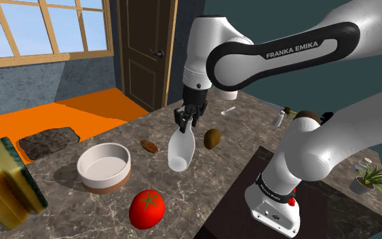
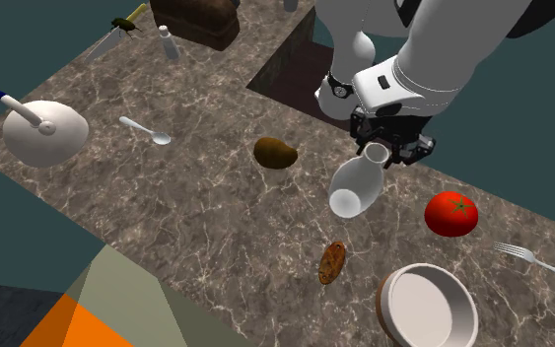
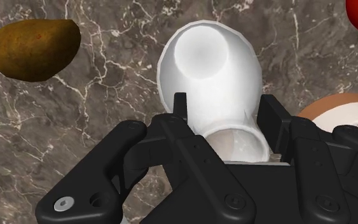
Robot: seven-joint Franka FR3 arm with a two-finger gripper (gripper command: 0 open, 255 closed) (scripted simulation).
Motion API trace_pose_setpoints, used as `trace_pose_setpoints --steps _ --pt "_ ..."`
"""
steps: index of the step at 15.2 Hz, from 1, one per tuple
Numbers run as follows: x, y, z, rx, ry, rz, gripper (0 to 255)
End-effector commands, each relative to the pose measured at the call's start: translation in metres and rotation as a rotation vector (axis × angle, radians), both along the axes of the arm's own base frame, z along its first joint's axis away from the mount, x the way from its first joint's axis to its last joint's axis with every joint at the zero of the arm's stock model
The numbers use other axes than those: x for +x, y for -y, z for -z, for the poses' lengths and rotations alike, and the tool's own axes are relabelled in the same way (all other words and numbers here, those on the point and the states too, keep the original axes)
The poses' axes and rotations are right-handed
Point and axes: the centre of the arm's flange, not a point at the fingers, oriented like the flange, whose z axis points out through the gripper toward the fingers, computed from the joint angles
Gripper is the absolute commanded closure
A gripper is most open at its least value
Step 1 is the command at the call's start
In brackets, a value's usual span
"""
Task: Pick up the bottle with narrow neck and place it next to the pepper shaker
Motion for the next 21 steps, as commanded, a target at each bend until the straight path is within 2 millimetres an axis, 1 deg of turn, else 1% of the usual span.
trace_pose_setpoints --steps 1,21 --pt "0.000 0.000 -0.008 0.000 -0.001 0.000 255" --pt "0.000 0.000 -0.113 0.000 -0.001 0.000 255"
